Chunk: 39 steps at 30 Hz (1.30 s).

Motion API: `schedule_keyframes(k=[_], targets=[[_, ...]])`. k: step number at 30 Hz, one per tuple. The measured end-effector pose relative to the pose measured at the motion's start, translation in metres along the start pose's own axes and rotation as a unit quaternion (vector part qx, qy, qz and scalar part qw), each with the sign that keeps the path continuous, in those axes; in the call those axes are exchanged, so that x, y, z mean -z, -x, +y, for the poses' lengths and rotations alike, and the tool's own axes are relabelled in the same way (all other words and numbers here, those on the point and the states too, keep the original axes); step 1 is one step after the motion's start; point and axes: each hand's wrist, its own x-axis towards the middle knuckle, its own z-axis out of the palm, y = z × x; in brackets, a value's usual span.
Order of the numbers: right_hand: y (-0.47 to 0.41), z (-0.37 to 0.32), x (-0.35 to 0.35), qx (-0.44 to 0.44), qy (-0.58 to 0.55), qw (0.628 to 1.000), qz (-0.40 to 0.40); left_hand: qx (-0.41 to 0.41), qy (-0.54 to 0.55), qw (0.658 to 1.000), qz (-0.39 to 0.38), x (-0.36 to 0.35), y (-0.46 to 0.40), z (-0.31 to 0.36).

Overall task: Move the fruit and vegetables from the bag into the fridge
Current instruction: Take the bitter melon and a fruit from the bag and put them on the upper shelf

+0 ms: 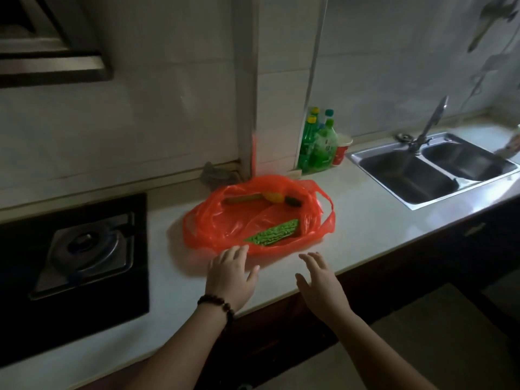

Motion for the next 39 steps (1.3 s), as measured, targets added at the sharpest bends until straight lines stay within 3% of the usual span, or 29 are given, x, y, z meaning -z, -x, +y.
schedule_keyframes(k=[10, 14, 19, 22, 24, 29, 39], targets=[[-0.142, 0.070, 0.007, -0.004, 0.039, 0.999, -0.009, -0.052, 0.061, 0.995, -0.062, -0.062, -0.149, 0.025], [-0.189, 0.085, 0.010, 0.072, 0.116, 0.990, -0.044, -0.065, 0.059, 0.990, -0.109, -0.081, -0.180, 0.040], [-0.244, 0.097, 0.014, 0.287, 0.277, 0.905, -0.147, -0.040, 0.024, 0.987, -0.152, -0.108, -0.197, 0.062], [-0.271, 0.104, 0.011, 0.334, 0.325, 0.859, -0.214, -0.010, -0.002, 0.988, -0.157, -0.123, -0.200, 0.071], [-0.281, 0.110, 0.011, 0.348, 0.297, 0.861, -0.223, 0.017, -0.008, 0.988, -0.156, -0.131, -0.202, 0.072], [-0.297, 0.132, 0.030, 0.412, 0.223, 0.879, -0.090, 0.049, -0.076, 0.984, -0.154, -0.141, -0.205, 0.074], [-0.294, 0.176, 0.051, 0.316, 0.137, 0.935, -0.085, 0.090, 0.003, 0.994, -0.059, -0.127, -0.203, 0.059]])
